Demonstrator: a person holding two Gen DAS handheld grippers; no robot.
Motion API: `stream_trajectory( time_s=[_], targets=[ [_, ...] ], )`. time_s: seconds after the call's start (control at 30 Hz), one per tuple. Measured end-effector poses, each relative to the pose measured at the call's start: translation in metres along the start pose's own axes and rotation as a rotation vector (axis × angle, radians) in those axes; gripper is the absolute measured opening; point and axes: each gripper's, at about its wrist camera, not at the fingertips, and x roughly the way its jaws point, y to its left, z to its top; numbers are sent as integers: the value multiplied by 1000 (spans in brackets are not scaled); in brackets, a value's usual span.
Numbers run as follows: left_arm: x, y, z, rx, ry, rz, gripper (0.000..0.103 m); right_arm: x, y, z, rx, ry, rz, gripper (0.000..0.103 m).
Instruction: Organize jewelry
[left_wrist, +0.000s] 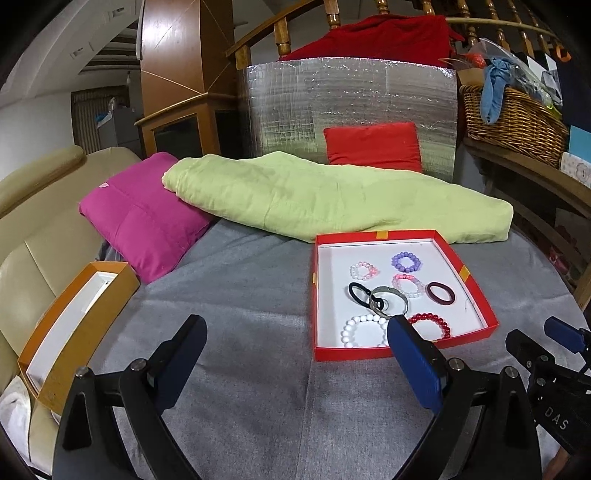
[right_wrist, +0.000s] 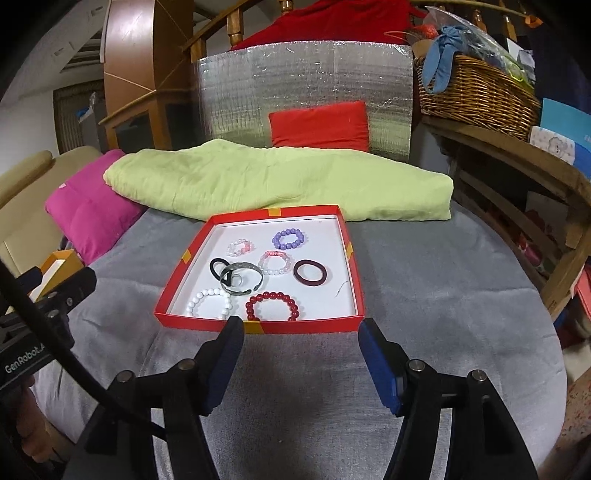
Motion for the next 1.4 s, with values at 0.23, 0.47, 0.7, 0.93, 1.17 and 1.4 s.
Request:
stream_trajectory(
  time_s=[0.23, 0.47, 0.7, 0.93, 1.17, 1.4],
  targets=[
    [10, 3, -4, -21, 22, -16, 98, -1, 2, -1, -11, -6, -6, 68],
    [15, -4, -6, -7, 25, -17, 98, 0, -1, -1, -13, -7, -14, 68],
    [19, -3, -5, -23, 34, -18, 98, 4, -3, -2, -10, 5, -14, 68],
    [19, -4, -5, -23, 36, -18, 98, 5, -4, -2, -8, 9, -14, 68],
    [20, -4, -5, -19, 39, -16, 98, 6, -3, -2, -6, 11, -15, 68],
    [19, -3, -5, -17, 38, -14, 98, 5, -2, -2, -8, 9, -16, 68]
  ],
)
